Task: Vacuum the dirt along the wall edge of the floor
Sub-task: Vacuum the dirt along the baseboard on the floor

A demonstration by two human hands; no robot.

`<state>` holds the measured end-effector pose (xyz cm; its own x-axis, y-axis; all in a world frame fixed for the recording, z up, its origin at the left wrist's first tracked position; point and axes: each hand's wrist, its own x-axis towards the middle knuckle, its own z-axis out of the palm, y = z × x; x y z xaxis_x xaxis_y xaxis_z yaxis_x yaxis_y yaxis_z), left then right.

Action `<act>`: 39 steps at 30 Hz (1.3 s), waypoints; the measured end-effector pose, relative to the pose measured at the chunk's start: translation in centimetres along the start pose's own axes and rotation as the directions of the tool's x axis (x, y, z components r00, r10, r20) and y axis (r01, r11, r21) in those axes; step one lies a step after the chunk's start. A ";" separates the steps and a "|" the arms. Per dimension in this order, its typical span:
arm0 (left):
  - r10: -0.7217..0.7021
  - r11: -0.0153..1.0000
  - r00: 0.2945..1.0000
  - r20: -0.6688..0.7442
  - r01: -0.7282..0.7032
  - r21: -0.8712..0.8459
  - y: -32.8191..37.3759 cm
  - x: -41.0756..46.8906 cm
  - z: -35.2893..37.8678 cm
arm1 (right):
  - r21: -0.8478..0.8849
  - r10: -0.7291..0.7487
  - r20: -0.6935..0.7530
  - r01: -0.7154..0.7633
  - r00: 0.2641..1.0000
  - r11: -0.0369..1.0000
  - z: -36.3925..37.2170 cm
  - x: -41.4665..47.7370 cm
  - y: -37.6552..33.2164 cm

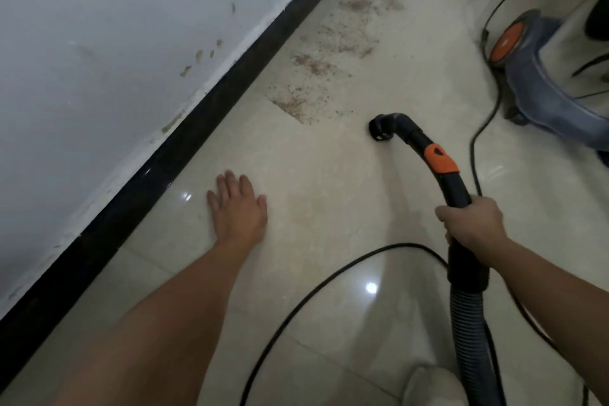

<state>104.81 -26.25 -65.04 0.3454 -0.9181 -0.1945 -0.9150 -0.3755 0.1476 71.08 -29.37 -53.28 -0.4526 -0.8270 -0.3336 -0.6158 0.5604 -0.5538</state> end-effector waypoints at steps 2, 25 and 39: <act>-0.032 0.999 0.999 -0.034 0.032 -0.014 1.0 1.3 0.6 | 0.041 -0.006 0.019 0.005 1.000 0.999 0.6 2.0 -1.0; -0.098 0.994 0.969 -0.227 0.086 -0.062 3.6 8.8 0.7 | -0.035 -0.279 0.283 0.300 0.918 0.953 8.6 3.9 -7.8; -0.106 0.994 0.981 -0.160 0.106 -0.003 3.9 8.9 0.3 | -0.002 -0.359 0.395 0.392 0.846 0.920 12.8 6.7 -15.5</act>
<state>104.29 -35.87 -66.47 0.4690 -0.8817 -0.0515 -0.8723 -0.4716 0.1292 85.88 -44.16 -56.73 0.0929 -0.9185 -0.3843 -0.7449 0.1920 -0.6390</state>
